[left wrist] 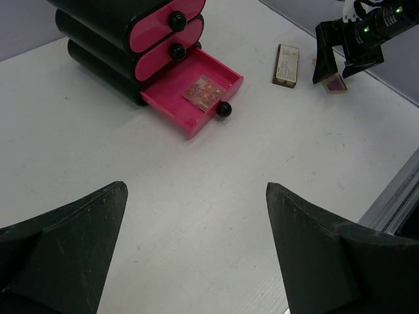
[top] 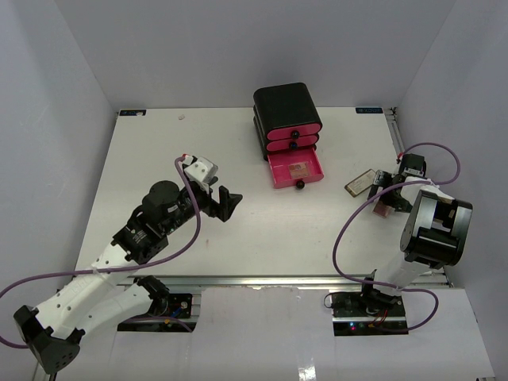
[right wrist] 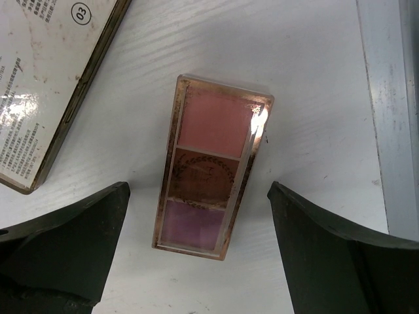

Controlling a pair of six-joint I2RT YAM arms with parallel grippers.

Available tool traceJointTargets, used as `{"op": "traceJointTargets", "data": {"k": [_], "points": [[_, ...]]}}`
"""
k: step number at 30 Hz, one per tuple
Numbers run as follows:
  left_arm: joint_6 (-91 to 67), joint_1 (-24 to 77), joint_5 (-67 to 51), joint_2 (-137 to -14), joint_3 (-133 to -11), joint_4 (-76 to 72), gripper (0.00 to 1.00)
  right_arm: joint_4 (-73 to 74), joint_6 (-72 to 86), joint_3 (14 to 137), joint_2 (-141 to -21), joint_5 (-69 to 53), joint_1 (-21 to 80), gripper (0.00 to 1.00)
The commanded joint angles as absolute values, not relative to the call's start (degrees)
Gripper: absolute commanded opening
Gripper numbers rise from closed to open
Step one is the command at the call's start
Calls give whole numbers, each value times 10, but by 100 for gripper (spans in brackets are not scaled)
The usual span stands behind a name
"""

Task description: Organize the makeup

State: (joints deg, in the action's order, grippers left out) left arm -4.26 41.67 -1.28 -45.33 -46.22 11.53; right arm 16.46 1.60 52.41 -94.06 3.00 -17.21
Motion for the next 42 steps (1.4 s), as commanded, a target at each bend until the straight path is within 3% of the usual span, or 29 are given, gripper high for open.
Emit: {"op": "traceJointTargets", "data": {"k": [1, 3, 7, 24, 31, 42], "points": [[-37, 411, -14, -455, -457, 109, 98, 136, 29, 541, -947, 44, -171, 97], [-37, 410, -16, -457, -456, 109, 98, 137, 29, 541, -947, 44, -171, 99], [-37, 410, -16, -461, -456, 108, 98, 136, 26, 541, -947, 41, -171, 88], [-37, 406, -14, -458, -455, 108, 98, 134, 15, 525, -919, 20, -172, 28], [-37, 406, -12, -458, -454, 108, 98, 133, 4, 507, -865, 13, -172, 17], [-37, 403, -11, -461, -453, 107, 98, 139, -64, 501, -749, -103, -148, 13]]}}
